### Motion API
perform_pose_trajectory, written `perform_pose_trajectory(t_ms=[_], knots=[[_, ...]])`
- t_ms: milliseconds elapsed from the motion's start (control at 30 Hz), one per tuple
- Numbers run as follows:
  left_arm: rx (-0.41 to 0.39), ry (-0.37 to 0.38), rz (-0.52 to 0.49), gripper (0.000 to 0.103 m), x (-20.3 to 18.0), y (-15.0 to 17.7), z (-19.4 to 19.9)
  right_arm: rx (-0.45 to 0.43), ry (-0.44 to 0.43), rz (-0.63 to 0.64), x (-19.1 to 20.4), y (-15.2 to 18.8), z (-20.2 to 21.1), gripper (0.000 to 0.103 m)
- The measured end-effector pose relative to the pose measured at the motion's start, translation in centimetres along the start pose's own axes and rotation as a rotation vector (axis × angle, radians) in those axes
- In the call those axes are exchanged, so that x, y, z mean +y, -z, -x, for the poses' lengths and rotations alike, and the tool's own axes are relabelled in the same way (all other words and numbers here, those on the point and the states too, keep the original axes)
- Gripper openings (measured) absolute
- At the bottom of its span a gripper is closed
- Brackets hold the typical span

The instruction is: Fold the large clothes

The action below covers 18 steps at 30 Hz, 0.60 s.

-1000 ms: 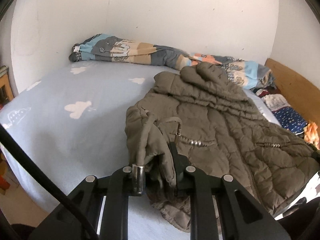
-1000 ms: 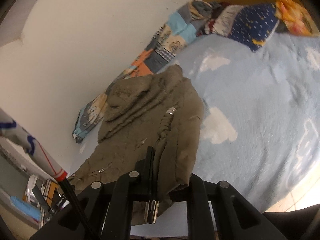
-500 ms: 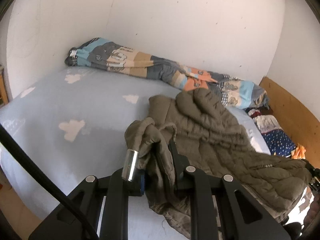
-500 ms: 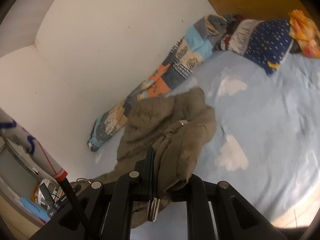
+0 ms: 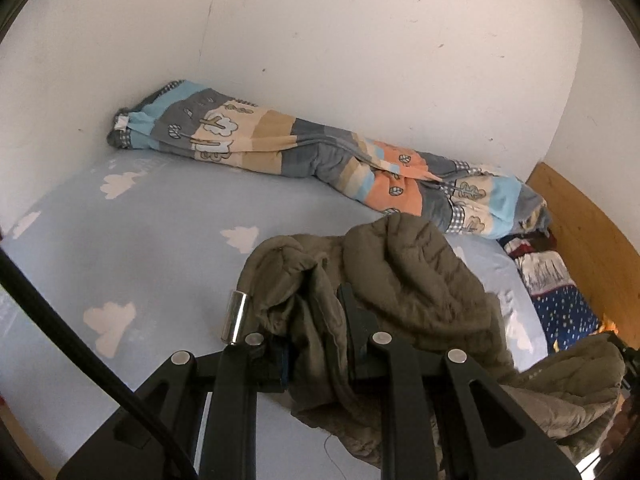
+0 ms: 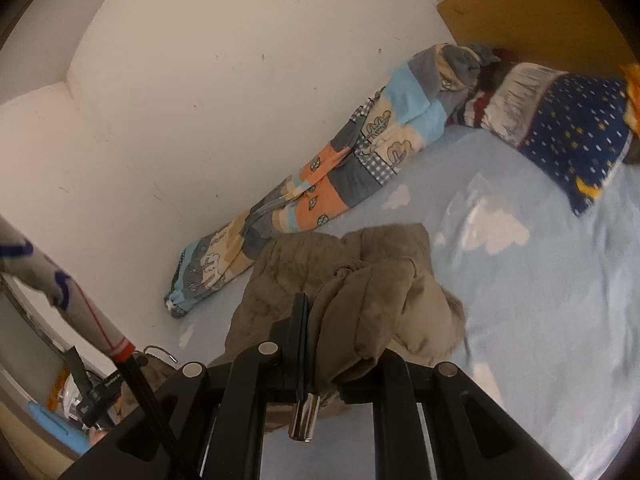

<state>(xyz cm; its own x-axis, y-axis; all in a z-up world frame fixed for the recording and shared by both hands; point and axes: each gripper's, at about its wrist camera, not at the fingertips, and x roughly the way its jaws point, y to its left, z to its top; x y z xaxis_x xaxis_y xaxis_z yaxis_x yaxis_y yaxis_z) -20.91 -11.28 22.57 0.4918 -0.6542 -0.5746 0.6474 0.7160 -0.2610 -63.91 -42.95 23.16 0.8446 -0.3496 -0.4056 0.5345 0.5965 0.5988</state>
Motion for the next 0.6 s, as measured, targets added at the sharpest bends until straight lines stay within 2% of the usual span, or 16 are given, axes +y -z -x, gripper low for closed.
perform_pose_trajectory(t_ms=[300, 433, 600], knots=[[0.045, -0.049, -0.056, 0.019, -2.3, -6.4, -9.0, 0.028, -0.012, -0.079, -1.9, -6.5, -8.9, 0.011], [0.090, -0.085, -0.094, 0.019, -3.2, -8.7, -14.8, 0.049, 0.015, -0.095, -3.0, -8.8, -13.7, 0.011], [0.145, -0.139, -0.094, 0.021, -3.1, -9.6, -21.8, 0.090, 0.087, -0.082, -5.2, -10.8, -20.0, 0.011]])
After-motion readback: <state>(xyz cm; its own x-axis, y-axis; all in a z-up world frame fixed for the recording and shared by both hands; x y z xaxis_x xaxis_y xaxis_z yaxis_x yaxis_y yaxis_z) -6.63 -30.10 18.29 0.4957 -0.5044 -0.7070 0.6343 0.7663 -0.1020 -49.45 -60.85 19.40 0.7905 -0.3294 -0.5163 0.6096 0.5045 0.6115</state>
